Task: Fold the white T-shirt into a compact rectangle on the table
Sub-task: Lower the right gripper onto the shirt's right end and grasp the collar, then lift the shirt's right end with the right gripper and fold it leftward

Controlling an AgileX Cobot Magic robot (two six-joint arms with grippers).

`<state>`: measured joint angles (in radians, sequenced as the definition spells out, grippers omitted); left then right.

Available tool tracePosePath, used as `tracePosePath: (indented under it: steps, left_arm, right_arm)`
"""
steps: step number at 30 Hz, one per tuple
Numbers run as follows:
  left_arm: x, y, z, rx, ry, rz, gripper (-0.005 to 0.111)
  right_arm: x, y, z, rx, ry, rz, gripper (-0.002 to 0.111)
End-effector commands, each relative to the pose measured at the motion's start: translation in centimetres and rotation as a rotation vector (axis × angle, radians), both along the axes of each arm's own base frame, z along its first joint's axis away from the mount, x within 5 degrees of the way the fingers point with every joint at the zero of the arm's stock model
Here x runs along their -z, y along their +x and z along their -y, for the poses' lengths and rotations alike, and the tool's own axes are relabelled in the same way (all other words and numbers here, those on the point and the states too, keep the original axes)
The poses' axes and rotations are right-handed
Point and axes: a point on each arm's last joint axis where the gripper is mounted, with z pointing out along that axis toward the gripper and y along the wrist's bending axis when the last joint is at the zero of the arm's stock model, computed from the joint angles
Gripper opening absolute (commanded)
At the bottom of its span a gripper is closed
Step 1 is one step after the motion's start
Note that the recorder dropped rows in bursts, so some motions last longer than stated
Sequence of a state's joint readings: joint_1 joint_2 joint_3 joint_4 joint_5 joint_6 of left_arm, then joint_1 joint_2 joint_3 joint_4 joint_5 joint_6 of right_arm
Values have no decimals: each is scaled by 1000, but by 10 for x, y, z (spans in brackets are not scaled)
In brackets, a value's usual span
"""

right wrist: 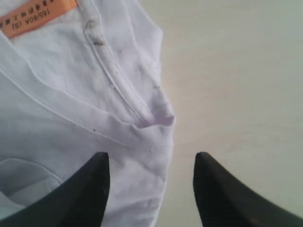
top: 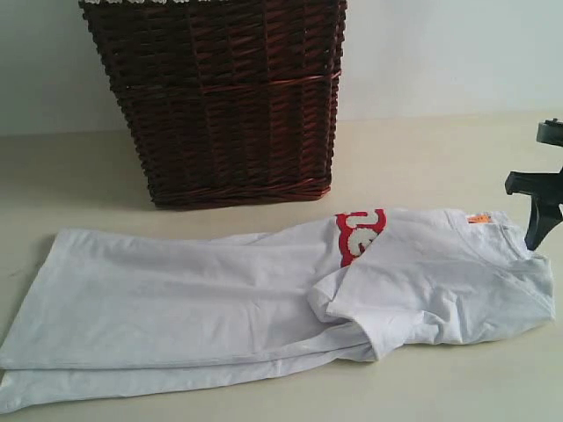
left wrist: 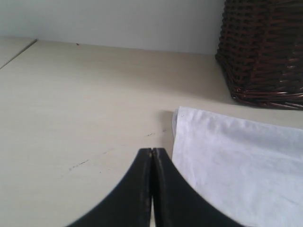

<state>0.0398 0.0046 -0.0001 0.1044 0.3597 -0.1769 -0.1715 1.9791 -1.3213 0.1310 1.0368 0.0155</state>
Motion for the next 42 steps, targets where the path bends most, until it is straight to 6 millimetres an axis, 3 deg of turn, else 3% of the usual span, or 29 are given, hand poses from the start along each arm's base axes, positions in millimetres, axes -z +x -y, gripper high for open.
tracePosePath:
  steps: [1, 6, 11, 14, 19, 27, 28, 31, 34, 38, 42]
  left_arm:
    - [-1, 0, 0, -2, -18, 9, 0]
    - [-1, 0, 0, -2, -18, 9, 0]
    - [-1, 0, 0, -2, -18, 9, 0]
    - [-1, 0, 0, -2, -18, 9, 0]
    - [-1, 0, 0, -2, -18, 9, 0]
    - [-1, 0, 0, -2, -18, 9, 0]
    - [-1, 0, 0, -2, -18, 9, 0]
    - [-1, 0, 0, -2, -18, 9, 0]
    - [-1, 0, 0, -2, -18, 9, 0]
    - [-1, 0, 0, -2, -18, 9, 0]
    - [-1, 0, 0, -2, -18, 9, 0]
  right_arm:
    - [-1, 5, -2, -108, 72, 50, 53]
    - [20, 11, 8, -93, 183, 63, 53]
    - [43, 7, 40, -7, 169, 37, 56]
    - [47, 8, 37, -13, 272, 62, 63]
    - [58, 14, 22, -49, 451, 106, 64]
    - [92, 13, 12, -81, 451, 24, 63]
    - [93, 14, 10, -63, 444, 22, 62]
    - [95, 13, 13, -61, 401, 5, 42]
    - [96, 8, 15, -105, 379, -34, 3]
    - [86, 4, 25, -116, 263, -80, 0]
    - [54, -2, 42, -130, 96, -130, 0]
